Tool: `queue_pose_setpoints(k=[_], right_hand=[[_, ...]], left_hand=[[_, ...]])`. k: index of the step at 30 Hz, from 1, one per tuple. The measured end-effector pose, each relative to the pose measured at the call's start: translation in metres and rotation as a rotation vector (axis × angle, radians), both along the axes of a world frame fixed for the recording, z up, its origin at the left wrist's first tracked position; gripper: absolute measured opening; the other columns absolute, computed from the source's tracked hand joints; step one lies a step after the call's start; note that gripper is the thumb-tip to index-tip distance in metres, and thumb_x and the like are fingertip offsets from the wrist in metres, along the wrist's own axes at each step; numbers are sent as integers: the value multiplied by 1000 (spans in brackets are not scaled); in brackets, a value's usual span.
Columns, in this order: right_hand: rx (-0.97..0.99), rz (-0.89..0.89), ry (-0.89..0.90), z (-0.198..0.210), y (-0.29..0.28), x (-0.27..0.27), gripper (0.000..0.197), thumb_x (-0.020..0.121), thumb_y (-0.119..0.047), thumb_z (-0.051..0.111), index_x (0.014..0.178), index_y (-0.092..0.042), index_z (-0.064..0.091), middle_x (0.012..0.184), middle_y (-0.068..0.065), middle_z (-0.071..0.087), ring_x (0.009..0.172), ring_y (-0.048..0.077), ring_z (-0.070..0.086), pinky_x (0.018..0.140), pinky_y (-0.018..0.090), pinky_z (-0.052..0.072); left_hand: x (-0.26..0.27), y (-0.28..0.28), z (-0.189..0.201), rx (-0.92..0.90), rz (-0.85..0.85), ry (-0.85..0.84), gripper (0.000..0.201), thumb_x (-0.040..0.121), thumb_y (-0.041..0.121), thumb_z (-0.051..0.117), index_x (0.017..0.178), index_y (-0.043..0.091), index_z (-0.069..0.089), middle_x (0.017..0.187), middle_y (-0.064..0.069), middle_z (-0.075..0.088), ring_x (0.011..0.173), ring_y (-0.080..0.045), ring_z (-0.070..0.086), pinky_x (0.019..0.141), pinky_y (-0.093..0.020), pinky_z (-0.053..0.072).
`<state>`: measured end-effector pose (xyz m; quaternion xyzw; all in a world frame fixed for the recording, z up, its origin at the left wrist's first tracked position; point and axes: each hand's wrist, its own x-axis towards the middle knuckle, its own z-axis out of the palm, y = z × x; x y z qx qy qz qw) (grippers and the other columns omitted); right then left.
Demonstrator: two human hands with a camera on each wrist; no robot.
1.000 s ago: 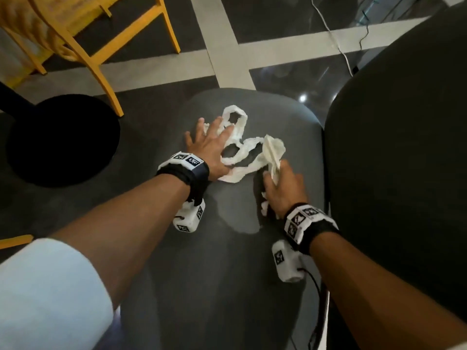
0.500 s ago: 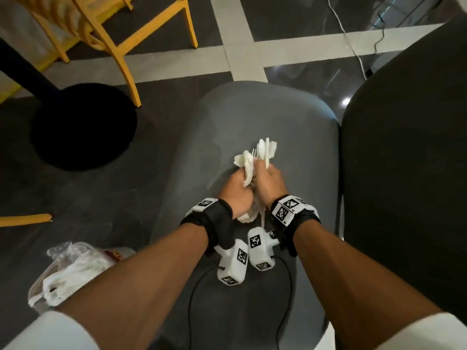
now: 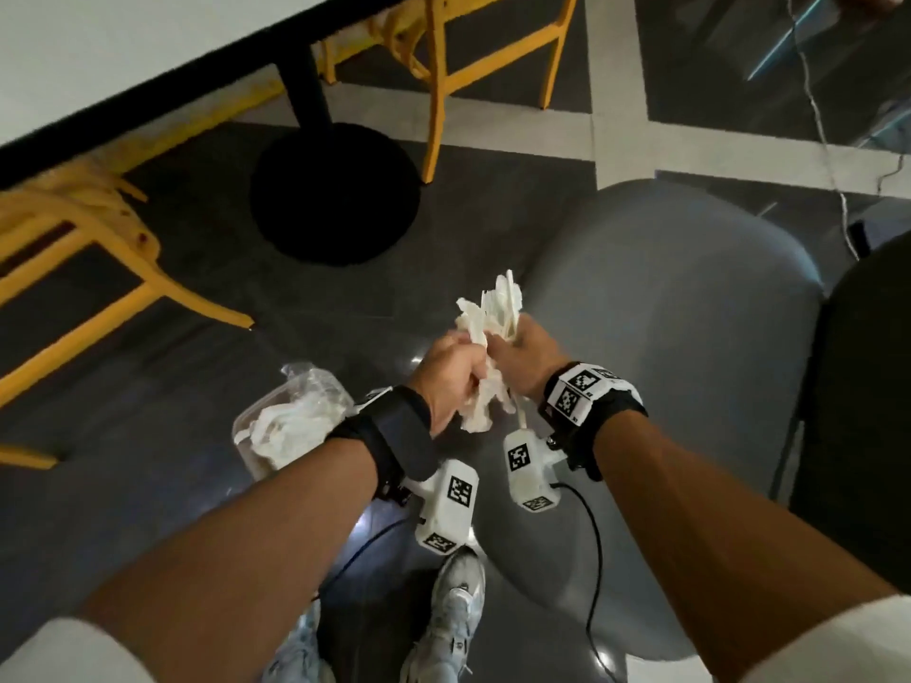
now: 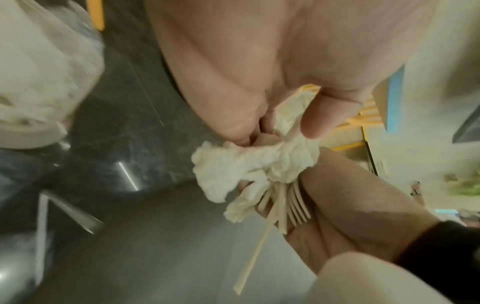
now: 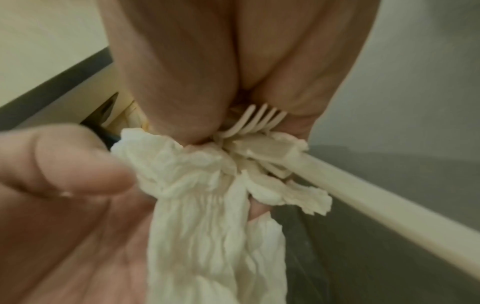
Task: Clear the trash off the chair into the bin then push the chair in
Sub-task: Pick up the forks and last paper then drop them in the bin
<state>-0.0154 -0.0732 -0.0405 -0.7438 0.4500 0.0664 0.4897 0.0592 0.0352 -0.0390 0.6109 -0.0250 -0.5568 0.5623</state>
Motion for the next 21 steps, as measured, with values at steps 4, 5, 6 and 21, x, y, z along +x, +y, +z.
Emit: queue_pose_setpoints(k=[4,5,6,21], right_hand=[[3,158,77,-39,63,54,31,77,-39,56,100,-20,65,87,-3,73,82,19,72,79,41,60],[-6,176,112,-53,76,64,38,72,-43,54,101,-20,64,89,-3,73,84,20,72,79,39,61],[-8,191,145,-69,86,73,44,69,-43,51,103,-19,64,92,-1,72,87,22,71,78,37,60],[-145,475,232,-189,212,150,39,98,-23,56,133,-13,41,118,3,56,108,22,55,89,31,43]], left_hand=[[46,85,-22,92,156,-71,42,52,3,47,84,13,73,86,-14,69,82,-31,64,70,-37,52],[60,105,-31,137,193,-107,43,56,2,46,84,16,74,95,-11,73,93,-29,66,81,-41,55],[73,124,-40,168,224,-157,41,63,2,46,86,20,75,102,-6,74,101,-24,66,91,-40,54],[126,297,-280,710,6,-326,27,81,30,59,100,11,63,100,-11,72,93,-32,69,78,-39,58]])
